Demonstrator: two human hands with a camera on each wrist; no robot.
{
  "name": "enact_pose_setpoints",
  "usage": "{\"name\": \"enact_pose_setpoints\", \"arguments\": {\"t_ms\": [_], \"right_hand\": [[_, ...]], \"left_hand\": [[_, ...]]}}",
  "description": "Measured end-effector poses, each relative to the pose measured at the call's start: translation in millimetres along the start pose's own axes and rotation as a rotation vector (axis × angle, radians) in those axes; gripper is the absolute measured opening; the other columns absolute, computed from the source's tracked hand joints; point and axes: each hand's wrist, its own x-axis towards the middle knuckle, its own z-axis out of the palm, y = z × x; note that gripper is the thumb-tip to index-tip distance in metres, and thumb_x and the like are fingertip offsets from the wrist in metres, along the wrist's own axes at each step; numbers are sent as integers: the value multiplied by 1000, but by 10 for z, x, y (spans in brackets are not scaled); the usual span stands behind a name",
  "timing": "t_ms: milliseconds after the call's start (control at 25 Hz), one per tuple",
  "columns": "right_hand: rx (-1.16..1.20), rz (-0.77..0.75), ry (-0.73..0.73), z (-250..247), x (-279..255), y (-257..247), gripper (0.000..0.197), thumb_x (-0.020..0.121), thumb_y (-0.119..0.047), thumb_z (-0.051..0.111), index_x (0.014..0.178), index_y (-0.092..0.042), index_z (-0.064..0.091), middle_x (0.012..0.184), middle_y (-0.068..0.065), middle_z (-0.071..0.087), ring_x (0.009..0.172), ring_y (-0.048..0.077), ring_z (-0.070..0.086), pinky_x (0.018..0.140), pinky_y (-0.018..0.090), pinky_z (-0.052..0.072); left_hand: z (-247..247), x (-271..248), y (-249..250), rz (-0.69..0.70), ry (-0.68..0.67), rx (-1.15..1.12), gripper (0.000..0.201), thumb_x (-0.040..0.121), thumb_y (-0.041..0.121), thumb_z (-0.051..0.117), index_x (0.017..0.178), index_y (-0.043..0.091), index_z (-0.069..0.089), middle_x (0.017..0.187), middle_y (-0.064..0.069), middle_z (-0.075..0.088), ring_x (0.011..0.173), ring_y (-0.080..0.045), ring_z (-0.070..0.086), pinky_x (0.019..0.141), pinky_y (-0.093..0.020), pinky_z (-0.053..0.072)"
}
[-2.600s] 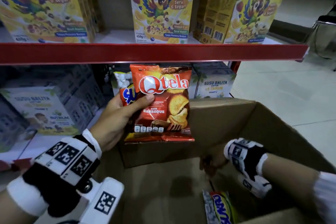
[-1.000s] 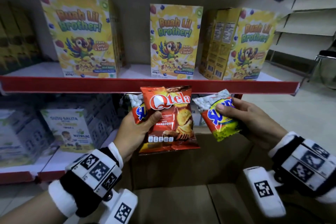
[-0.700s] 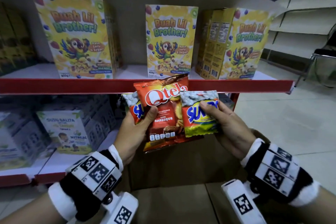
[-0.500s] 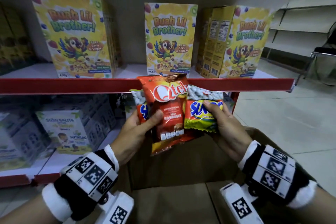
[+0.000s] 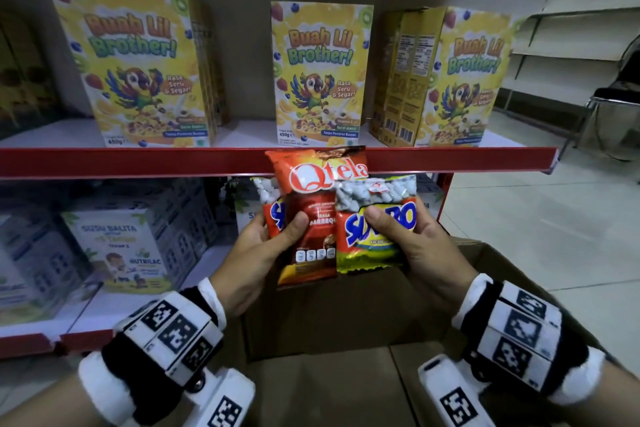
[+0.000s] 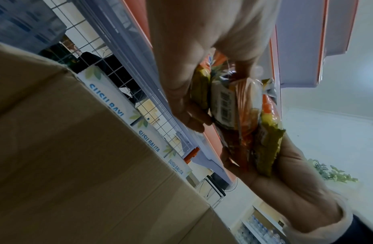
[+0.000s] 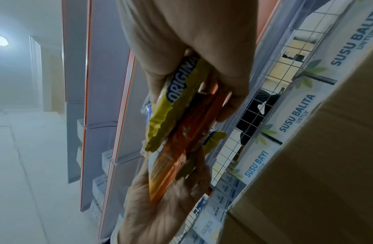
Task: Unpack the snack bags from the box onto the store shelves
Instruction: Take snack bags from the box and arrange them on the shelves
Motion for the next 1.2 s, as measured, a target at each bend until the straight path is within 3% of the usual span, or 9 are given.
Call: {"name": "enact_pose_setpoints", "arguments": {"t_ms": [40,120,240,400,560,720,881,1081,1201], "right_hand": [[17,-13,25,7,6,3,50,65,-30,78,111,-22,58,106,9,72,93,26,71,70,33,58],[44,-16,60,10,7,0,48,65,-31,76,109,-21,59,104,10,73,91,25,71,69,31,58],[44,-2,60,-28,-5,-29,42,62,-33,78,100,-21,63,99,10,74,86,24,72,67,29,57],[61,54,-10,-95,-11,-49,32,59,-28,81,89,-28,70,95,11,74,83,25,72,68,33,58],[87,77,28,-143,16,-30,50,68,-21,74,114,-17,57,100,11,73,83,24,72,66,33,58],[142,137,40,-203,7,-78,44,70,-25,70,109,-6,64,97,16,73,80,24,72,67,34,58],[143,152,54,-275,-11,-169,43,72,-28,64,109,-6,65,99,16,71,79,24,71,79,39,57],[184,177,68,-322,7,-220,55,72,-34,63,120,-9,60,113,15,66,95,27,64,92,43,50],[95,174,61,-272,57,-176,56,67,-34,70,115,-6,62,106,17,70,86,25,69,79,38,59]], "left_hand": [[7,-8,10,-9,-27,-5,98,35,47,92,119,15,54,112,-8,71,100,-23,69,73,-28,58],[4,-2,9,3,-42,24,88,47,30,91,124,13,51,117,-10,69,104,-23,68,78,-29,58],[-16,-7,14,34,-13,142,76,61,11,76,130,10,44,122,-10,66,107,-21,66,88,-32,56],[-48,-28,-19,3,-65,247,86,54,23,84,130,14,44,122,-6,65,110,-21,65,95,-41,52],[4,-57,-26,-30,-112,41,96,41,52,88,122,15,53,114,-7,70,104,-22,68,77,-29,57],[-28,20,11,-54,17,-56,58,71,31,70,123,12,54,106,-5,73,93,-18,71,69,-32,60],[-107,69,127,-72,68,-12,25,90,26,52,113,20,59,103,-5,74,90,-20,71,79,-41,58],[-51,65,188,-121,87,-109,27,92,12,51,119,8,56,102,-12,71,88,-24,69,74,-38,60],[103,30,179,-155,-29,-107,42,78,23,63,118,14,59,106,-9,72,93,-23,70,77,-38,60]]}}
